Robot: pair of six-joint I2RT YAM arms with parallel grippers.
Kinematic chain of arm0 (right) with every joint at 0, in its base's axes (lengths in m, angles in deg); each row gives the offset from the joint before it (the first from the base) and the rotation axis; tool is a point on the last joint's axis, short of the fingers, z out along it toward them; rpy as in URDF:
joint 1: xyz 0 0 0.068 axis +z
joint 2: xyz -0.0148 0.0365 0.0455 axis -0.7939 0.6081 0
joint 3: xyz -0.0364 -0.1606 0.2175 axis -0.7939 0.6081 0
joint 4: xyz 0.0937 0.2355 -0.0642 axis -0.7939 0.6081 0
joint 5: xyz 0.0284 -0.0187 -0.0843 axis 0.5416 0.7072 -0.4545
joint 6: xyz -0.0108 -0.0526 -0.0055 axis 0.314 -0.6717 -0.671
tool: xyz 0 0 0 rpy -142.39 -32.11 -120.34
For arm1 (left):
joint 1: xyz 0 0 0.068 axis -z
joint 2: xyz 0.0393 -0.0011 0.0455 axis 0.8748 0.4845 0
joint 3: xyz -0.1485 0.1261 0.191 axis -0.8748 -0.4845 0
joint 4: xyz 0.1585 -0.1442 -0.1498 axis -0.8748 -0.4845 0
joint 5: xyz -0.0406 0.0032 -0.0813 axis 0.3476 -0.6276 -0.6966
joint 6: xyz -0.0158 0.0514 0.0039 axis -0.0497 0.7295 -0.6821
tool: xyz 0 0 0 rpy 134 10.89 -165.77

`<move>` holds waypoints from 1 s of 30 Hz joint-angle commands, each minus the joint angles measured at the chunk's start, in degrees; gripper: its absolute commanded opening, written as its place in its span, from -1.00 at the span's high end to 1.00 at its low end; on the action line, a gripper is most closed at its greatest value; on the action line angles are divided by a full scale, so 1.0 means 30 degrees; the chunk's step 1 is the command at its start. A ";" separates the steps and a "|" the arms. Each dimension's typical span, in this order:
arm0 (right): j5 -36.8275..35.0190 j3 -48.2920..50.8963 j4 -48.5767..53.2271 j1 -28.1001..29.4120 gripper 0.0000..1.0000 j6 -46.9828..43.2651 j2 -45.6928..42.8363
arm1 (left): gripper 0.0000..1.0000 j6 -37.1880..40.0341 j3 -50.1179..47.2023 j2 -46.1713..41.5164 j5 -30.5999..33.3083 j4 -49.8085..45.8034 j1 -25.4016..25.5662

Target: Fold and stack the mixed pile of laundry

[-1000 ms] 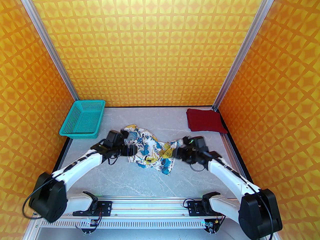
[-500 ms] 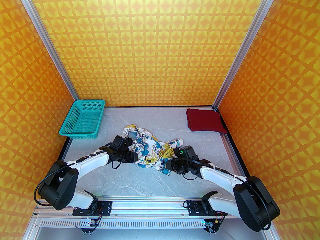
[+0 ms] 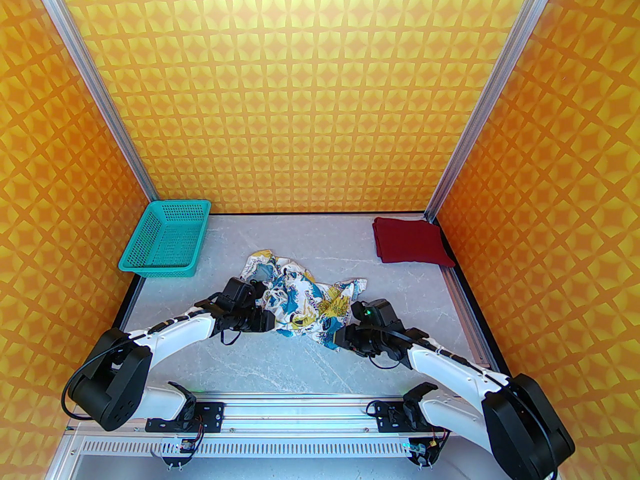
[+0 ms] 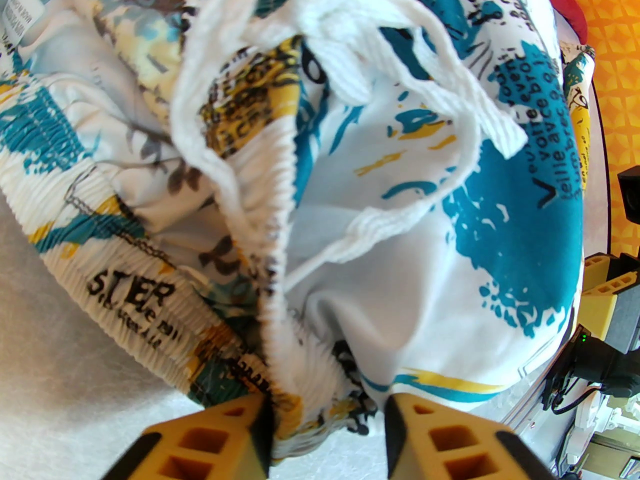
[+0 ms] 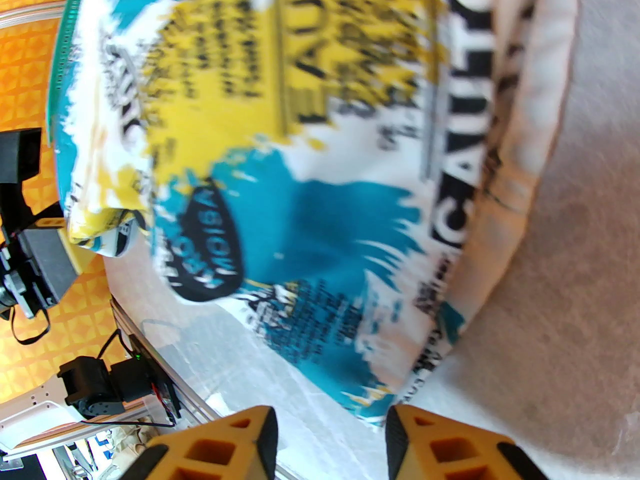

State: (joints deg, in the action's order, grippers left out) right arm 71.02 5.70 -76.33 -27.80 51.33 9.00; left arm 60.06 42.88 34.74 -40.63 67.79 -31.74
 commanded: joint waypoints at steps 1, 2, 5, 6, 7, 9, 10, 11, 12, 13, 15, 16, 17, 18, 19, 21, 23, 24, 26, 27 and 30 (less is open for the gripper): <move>0.0146 -0.0037 -0.1238 0.0335 0.24 0.0497 0.0938 | 0.25 -0.0080 -0.0089 0.0042 -0.0673 0.0612 0.0162; 0.0073 -0.0142 -0.1279 0.0426 0.24 0.0418 0.1311 | 0.25 -0.0087 -0.0089 0.0087 -0.0719 0.0678 0.0219; -0.0047 -0.0130 -0.1753 0.0612 0.22 0.0433 0.2135 | 0.24 -0.0110 -0.0183 0.0218 -0.0703 0.0918 0.0316; -0.0060 -0.0116 -0.1959 0.0672 0.22 0.0522 0.2316 | 0.26 -0.0140 -0.0262 0.0223 -0.0708 0.1084 0.0350; -0.0081 -0.0086 -0.2053 0.0733 0.22 0.0554 0.2400 | 0.30 -0.0181 -0.0264 0.0234 -0.0710 0.1193 0.0348; -0.0044 -0.0049 -0.2047 0.0743 0.21 0.0578 0.2461 | 0.42 -0.0198 -0.0264 0.0254 -0.0695 0.1361 0.0365; -0.0013 -0.0001 -0.2149 0.0751 0.22 0.0636 0.2421 | 0.52 -0.0230 -0.0255 0.0223 -0.0703 0.1464 0.0377; 0.0014 0.0097 -0.2310 0.0769 0.23 0.0748 0.2346 | 0.60 -0.0253 -0.0208 0.0128 -0.0710 0.1504 0.0374; 0.0099 0.0167 -0.2555 0.0761 0.28 0.0915 0.2302 | 0.69 -0.0276 -0.0214 -0.0043 -0.0695 0.1601 0.0378; 0.0140 0.0127 -0.2902 0.0773 0.37 0.1128 0.2293 | 0.78 -0.0275 -0.0273 -0.0261 -0.0710 0.1734 0.0378; 0.0196 -0.0118 -0.3412 0.0779 0.58 0.1518 0.2221 | 0.91 -0.0175 -0.0324 -0.0873 -0.0710 0.1926 0.0378; -0.0024 -0.0417 -0.3301 0.0776 0.69 0.1630 0.2054 | 0.97 -0.0020 -0.0274 -0.1252 -0.0710 0.1872 0.0374; -0.0296 -0.0789 -0.2998 0.0773 0.78 0.1633 0.1839 | 1.00 0.0082 -0.0185 -0.1601 -0.0641 0.1816 0.0377; -0.0670 -0.1346 -0.2379 0.0749 0.87 0.1438 0.1523 | 1.00 0.0183 -0.0017 -0.2014 -0.0569 0.1641 0.0348; -0.1199 -0.2039 -0.1402 0.0758 0.97 0.1028 0.1099 | 1.00 0.0332 0.0319 -0.2402 -0.0562 0.1342 0.0276; -0.2476 -0.3480 0.0843 0.0599 1.00 -0.0087 0.0143 | 1.00 0.0747 0.1376 -0.3073 -0.0560 0.0368 0.0126; -0.3315 -0.5057 0.3249 -0.0068 1.00 -0.1289 -0.0793 | 1.00 0.1330 0.2581 -0.3779 -0.0467 -0.0760 -0.0169; -0.3375 -0.5932 0.4429 -0.0715 1.00 -0.1948 -0.1282 | 1.00 0.1489 0.3178 -0.4203 -0.0400 -0.1281 -0.0433; -0.3571 -0.7714 0.6727 -0.2090 1.00 -0.3233 -0.2109 | 1.00 0.1513 0.4064 -0.5060 -0.0357 -0.1969 -0.1311; -0.3705 -0.8744 0.7872 -0.2797 1.00 -0.3965 -0.2490 | 1.00 0.1466 0.4483 -0.5530 -0.0362 -0.2237 -0.1877; -0.3805 -1.1593 1.0508 -0.4575 1.00 -0.5587 -0.3189 | 1.00 0.1661 0.5759 -0.7014 -0.0353 -0.3325 -0.3108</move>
State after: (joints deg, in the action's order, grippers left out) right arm 62.23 -23.48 -57.62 -38.46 42.08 1.57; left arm 63.14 56.68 17.21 -41.61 63.16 -38.71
